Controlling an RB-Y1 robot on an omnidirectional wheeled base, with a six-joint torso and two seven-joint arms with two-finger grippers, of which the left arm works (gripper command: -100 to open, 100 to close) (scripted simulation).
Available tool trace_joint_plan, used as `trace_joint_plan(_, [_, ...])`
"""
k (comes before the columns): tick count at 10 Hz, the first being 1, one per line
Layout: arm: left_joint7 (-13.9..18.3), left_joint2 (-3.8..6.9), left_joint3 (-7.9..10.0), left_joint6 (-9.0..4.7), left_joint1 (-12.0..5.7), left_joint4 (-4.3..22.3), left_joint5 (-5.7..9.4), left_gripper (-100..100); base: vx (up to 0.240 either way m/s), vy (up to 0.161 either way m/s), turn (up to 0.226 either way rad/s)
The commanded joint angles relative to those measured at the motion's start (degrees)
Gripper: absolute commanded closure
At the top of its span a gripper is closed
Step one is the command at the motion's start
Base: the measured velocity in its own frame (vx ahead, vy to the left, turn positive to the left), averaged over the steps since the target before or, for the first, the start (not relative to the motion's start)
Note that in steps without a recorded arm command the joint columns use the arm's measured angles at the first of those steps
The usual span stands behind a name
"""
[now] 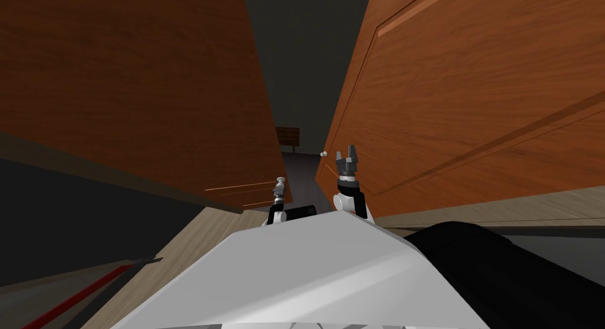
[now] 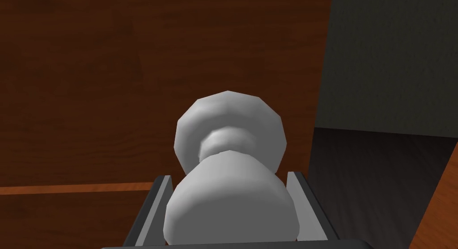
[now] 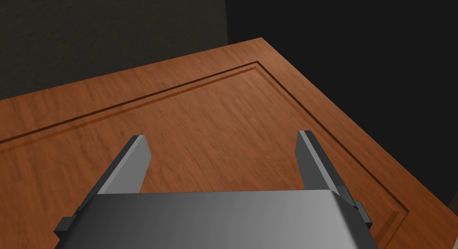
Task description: Push the door open
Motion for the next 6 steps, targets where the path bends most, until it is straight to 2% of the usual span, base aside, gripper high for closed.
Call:
trace_joint_plan(1, [-0.2,0.34,0.92,-0.23,-0.12,0.2,0.36,100,0.098,-0.016,0.025])
trace_joint_plan(6, [-0.8,0.80,3.14,-0.78,-0.43,0.7,1.23,100,0.166,-0.043,0.036])
